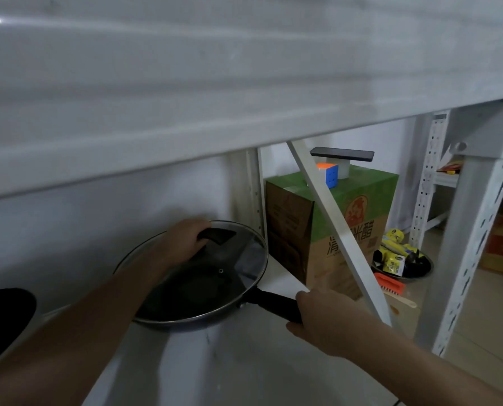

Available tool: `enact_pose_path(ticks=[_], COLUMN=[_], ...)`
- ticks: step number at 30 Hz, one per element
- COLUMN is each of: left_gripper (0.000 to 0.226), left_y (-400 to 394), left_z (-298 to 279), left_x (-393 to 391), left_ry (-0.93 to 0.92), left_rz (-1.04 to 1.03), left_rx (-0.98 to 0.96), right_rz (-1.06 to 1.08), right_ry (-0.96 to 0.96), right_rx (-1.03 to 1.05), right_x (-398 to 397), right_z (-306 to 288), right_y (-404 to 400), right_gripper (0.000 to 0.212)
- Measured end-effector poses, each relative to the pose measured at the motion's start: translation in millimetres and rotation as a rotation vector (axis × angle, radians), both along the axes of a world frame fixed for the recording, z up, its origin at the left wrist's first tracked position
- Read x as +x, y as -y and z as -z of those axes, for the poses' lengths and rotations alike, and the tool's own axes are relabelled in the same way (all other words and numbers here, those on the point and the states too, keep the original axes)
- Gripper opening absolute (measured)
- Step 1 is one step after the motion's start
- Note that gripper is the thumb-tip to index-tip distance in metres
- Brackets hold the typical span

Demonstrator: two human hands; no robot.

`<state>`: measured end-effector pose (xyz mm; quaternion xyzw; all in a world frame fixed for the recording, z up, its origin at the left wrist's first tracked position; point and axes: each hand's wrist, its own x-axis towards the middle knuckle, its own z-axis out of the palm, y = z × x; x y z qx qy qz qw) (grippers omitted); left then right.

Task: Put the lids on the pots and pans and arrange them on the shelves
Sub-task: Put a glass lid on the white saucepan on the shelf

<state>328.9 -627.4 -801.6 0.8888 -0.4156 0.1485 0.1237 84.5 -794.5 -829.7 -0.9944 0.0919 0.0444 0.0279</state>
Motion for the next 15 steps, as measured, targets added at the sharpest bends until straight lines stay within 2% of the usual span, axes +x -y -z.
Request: enact_pose_path(ticks=[2,7,11,15], left_gripper=[0.022,0.037,0.023,0.025], left_y=[1.4,4.5,6.6,7.1], left_z=[0.9,6.4,4.7,5.6], left_x=[-5.5,-19.4,-22.1,-22.4], left_ry=[-0.065,-0.163,-0.193,-0.213], left_rz=[0.045,0.034,0.013,0.011], left_rx=[-0.067,-0.232,-0.227,-0.237], right_rz=[0.002,-0.009,-0.009,-0.005], right_ry=[-0.004,-0.009,-0.015,-0.01], right_rx=[-0.012,-0.018,-0.023,-0.017], right_x=[0.1,-0.2,0.2,-0.2], right_z=[0.5,0.0,-2.1,-2.1], right_y=[-0.1,0.2,-0.6,-1.1], right_gripper=[0.04,0.041,0.041,0.04])
